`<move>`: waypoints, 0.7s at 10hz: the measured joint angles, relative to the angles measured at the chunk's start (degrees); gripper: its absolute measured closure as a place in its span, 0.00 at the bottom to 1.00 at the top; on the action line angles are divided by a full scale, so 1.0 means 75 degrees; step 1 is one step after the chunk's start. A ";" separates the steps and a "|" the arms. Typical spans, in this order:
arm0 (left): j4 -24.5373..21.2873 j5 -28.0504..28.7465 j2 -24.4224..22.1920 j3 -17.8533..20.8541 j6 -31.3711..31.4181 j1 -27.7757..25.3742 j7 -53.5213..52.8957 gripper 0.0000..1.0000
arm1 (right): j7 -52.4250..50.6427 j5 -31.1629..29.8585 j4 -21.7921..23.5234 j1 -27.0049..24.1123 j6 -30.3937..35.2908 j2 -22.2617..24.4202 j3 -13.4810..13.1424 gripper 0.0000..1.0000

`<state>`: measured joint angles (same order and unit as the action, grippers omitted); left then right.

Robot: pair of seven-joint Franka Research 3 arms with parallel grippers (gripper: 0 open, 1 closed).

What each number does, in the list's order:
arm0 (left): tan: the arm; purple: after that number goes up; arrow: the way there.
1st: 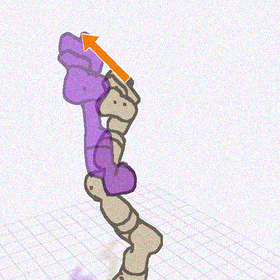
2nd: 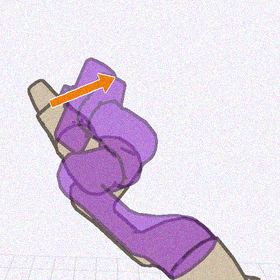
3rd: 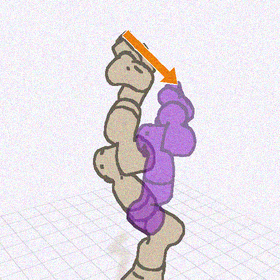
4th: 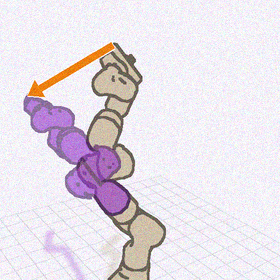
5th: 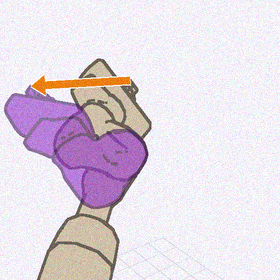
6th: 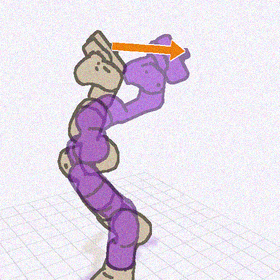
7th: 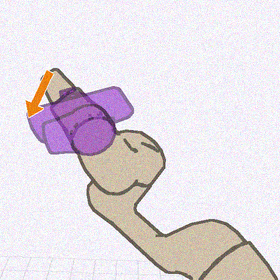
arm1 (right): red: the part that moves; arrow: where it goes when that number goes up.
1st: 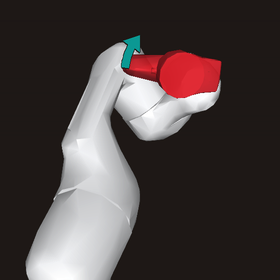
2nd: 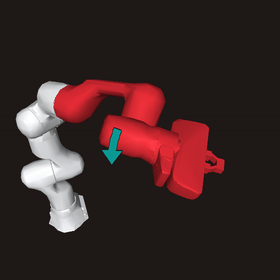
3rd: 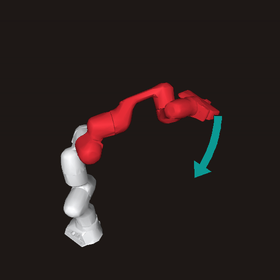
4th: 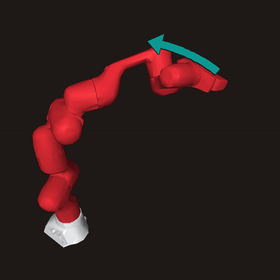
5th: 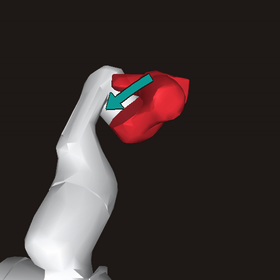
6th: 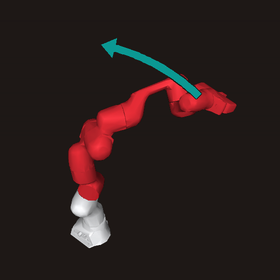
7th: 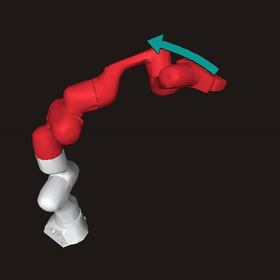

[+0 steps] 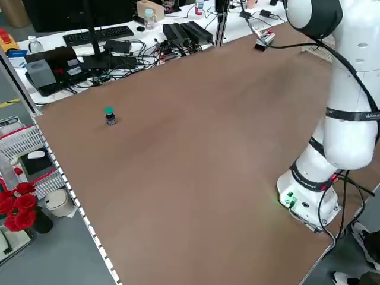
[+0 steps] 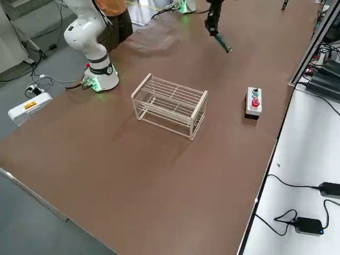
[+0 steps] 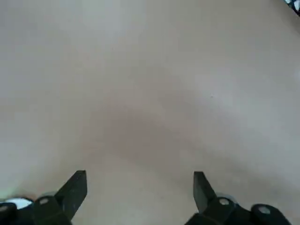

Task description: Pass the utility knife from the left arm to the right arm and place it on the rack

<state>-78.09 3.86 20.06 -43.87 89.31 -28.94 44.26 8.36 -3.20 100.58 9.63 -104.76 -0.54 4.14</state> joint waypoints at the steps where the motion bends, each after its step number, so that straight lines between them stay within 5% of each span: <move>1: 0.0002 0.0006 -0.0066 -0.0007 -0.0022 -0.0186 -0.0675 0.00 | -0.0009 0.0120 0.0423 -0.0005 -0.0030 0.0213 -0.0458 0.58; 3: 0.0029 0.0007 -0.0413 -0.0011 -0.0059 -0.0569 -0.2182 0.00 | -0.0023 0.0306 0.1314 -0.0006 -0.0213 0.0646 -0.1176 0.58; 7: 0.0000 0.0007 -0.1034 0.0165 -0.0382 -0.0532 -0.3166 0.00 | -0.1007 0.0392 0.4071 0.0008 -0.2298 0.1715 -0.2012 0.58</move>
<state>-78.09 3.91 12.31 -42.64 86.44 -32.93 20.52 0.81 -0.26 131.11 9.69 -122.00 12.32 -10.96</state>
